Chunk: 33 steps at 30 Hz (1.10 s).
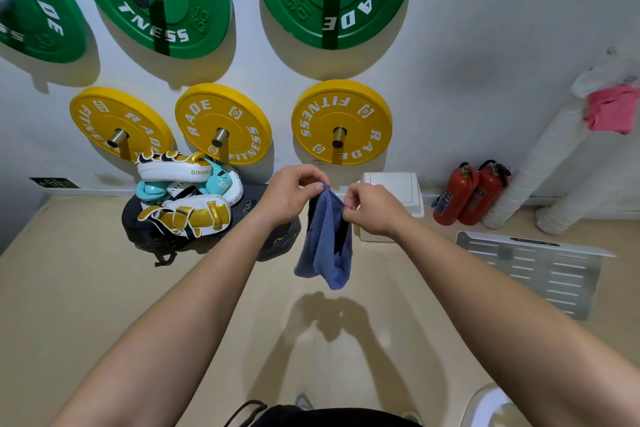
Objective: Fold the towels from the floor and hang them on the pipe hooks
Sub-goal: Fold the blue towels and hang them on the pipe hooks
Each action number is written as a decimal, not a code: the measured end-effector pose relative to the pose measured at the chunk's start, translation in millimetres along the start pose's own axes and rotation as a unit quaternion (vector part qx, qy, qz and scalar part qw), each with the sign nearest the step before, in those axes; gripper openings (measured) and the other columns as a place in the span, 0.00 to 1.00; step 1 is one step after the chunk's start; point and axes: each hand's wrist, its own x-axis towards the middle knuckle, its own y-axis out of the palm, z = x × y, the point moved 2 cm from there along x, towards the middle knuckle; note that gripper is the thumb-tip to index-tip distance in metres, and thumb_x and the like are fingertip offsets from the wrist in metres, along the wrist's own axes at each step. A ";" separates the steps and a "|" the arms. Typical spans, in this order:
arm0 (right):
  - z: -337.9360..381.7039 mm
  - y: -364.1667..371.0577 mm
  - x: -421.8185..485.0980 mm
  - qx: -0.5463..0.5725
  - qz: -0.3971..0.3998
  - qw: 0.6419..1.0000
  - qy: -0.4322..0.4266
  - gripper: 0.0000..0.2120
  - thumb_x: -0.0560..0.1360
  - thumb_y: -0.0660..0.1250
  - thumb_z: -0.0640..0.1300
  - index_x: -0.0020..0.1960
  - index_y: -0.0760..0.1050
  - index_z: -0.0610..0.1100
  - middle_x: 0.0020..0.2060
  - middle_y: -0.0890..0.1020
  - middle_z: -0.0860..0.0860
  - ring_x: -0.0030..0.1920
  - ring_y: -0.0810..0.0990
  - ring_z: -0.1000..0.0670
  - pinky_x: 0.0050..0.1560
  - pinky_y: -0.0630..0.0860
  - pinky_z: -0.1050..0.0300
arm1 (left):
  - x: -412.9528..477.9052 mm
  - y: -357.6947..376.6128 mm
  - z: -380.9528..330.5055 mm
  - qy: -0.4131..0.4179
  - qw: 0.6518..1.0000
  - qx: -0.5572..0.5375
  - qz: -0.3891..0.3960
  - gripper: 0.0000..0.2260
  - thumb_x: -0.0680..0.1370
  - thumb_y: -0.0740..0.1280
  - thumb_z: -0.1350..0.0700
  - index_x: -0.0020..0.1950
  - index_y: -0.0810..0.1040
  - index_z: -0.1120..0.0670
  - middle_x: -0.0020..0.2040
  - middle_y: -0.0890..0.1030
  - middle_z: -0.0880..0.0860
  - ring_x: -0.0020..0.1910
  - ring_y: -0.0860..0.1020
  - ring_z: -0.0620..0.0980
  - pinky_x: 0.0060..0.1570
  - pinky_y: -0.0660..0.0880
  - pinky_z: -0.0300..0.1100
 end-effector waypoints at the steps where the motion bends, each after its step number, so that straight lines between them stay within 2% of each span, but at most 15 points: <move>1: -3.4 1.3 -0.1 -0.003 0.009 1.000 0.006 0.04 0.69 0.68 0.45 0.40 0.72 0.48 0.37 0.81 0.51 0.40 0.79 0.48 0.40 0.76 0.50 | -0.5 -2.5 0.6 -0.004 1.000 -0.008 -0.011 0.06 0.78 0.68 0.64 0.48 0.83 0.56 0.46 0.85 0.51 0.47 0.81 0.46 0.51 0.76 0.39; 4: -15.3 4.6 -2.3 -0.005 0.025 0.999 0.027 0.06 0.69 0.66 0.41 0.39 0.69 0.47 0.38 0.80 0.49 0.39 0.77 0.46 0.38 0.73 0.52 | -1.1 -9.1 1.6 -0.015 0.998 -0.038 -0.042 0.06 0.78 0.67 0.65 0.49 0.83 0.57 0.47 0.84 0.53 0.45 0.80 0.45 0.49 0.75 0.37; 8: -26.9 4.5 -3.1 0.061 0.035 0.996 0.052 0.07 0.68 0.68 0.40 0.43 0.72 0.46 0.38 0.81 0.48 0.37 0.77 0.47 0.39 0.76 0.51 | -1.6 -12.5 2.9 -0.016 0.999 -0.034 -0.034 0.06 0.79 0.67 0.64 0.49 0.83 0.57 0.47 0.84 0.53 0.44 0.79 0.42 0.47 0.74 0.34; 12: -33.3 0.1 -5.0 0.040 0.051 0.996 0.061 0.06 0.70 0.68 0.39 0.38 0.71 0.47 0.34 0.77 0.50 0.37 0.75 0.48 0.36 0.71 0.57 | -0.7 -14.1 6.0 -0.017 0.998 -0.045 -0.051 0.06 0.79 0.66 0.65 0.49 0.83 0.56 0.46 0.84 0.51 0.43 0.79 0.41 0.47 0.74 0.33; 15: -41.2 -3.0 -5.7 0.024 0.040 0.995 0.092 0.06 0.70 0.67 0.41 0.40 0.70 0.46 0.37 0.78 0.49 0.37 0.74 0.48 0.35 0.68 0.56 | 0.8 -15.0 5.4 -0.015 0.996 -0.059 -0.066 0.07 0.79 0.66 0.65 0.48 0.82 0.55 0.44 0.82 0.50 0.42 0.77 0.39 0.45 0.73 0.30; 20: -51.7 -6.2 -6.7 0.023 0.023 0.993 0.117 0.09 0.69 0.68 0.38 0.39 0.68 0.47 0.38 0.77 0.49 0.37 0.73 0.47 0.34 0.68 0.55 | 5.8 -21.3 9.4 -0.024 0.994 -0.049 -0.092 0.07 0.80 0.65 0.63 0.50 0.81 0.56 0.45 0.81 0.49 0.43 0.76 0.41 0.44 0.73 0.29; 23: -56.4 -7.6 -7.9 -0.007 0.042 0.992 0.119 0.11 0.67 0.68 0.35 0.40 0.68 0.47 0.38 0.78 0.48 0.38 0.75 0.45 0.33 0.70 0.54 | 9.6 -27.5 19.2 -0.042 0.990 -0.036 -0.131 0.06 0.81 0.64 0.63 0.52 0.81 0.56 0.45 0.80 0.49 0.43 0.76 0.39 0.42 0.72 0.27; 24: -59.0 -8.0 -9.7 -0.011 0.050 0.991 0.124 0.11 0.67 0.67 0.34 0.41 0.68 0.47 0.39 0.78 0.48 0.38 0.75 0.45 0.32 0.72 0.54 | 11.3 -31.4 24.5 -0.051 0.986 -0.031 -0.155 0.06 0.81 0.64 0.62 0.52 0.80 0.55 0.46 0.80 0.49 0.43 0.76 0.39 0.43 0.73 0.27; 26: -65.8 -8.4 -14.6 -0.001 0.068 0.990 0.127 0.12 0.68 0.65 0.31 0.42 0.67 0.46 0.42 0.78 0.46 0.37 0.75 0.45 0.31 0.77 0.54 | 15.2 -41.0 39.8 -0.082 0.975 -0.025 -0.204 0.06 0.81 0.64 0.62 0.52 0.80 0.55 0.47 0.80 0.50 0.45 0.77 0.43 0.47 0.75 0.34; 29: -70.2 -11.0 -21.6 0.015 0.083 0.992 0.089 0.13 0.68 0.64 0.30 0.42 0.67 0.46 0.44 0.79 0.43 0.38 0.76 0.45 0.35 0.81 0.48 | 18.8 -51.3 67.9 -0.130 0.966 -0.003 -0.225 0.06 0.81 0.65 0.62 0.51 0.81 0.55 0.47 0.80 0.51 0.46 0.77 0.48 0.52 0.77 0.46; 31: -65.0 -13.7 -23.5 0.015 0.088 0.995 0.050 0.13 0.68 0.64 0.30 0.41 0.68 0.47 0.46 0.79 0.45 0.38 0.76 0.45 0.37 0.81 0.46 | 20.6 -53.2 83.4 -0.155 0.962 0.022 -0.223 0.05 0.80 0.66 0.61 0.50 0.81 0.54 0.44 0.79 0.51 0.46 0.77 0.50 0.52 0.76 0.49; 33: -57.1 -16.7 -23.7 0.008 0.096 0.995 0.017 0.12 0.71 0.64 0.29 0.41 0.72 0.47 0.47 0.79 0.50 0.38 0.78 0.46 0.37 0.81 0.49 | 22.7 -53.0 93.1 -0.184 0.956 0.037 -0.227 0.05 0.81 0.66 0.59 0.50 0.81 0.52 0.44 0.79 0.50 0.46 0.77 0.51 0.52 0.76 0.49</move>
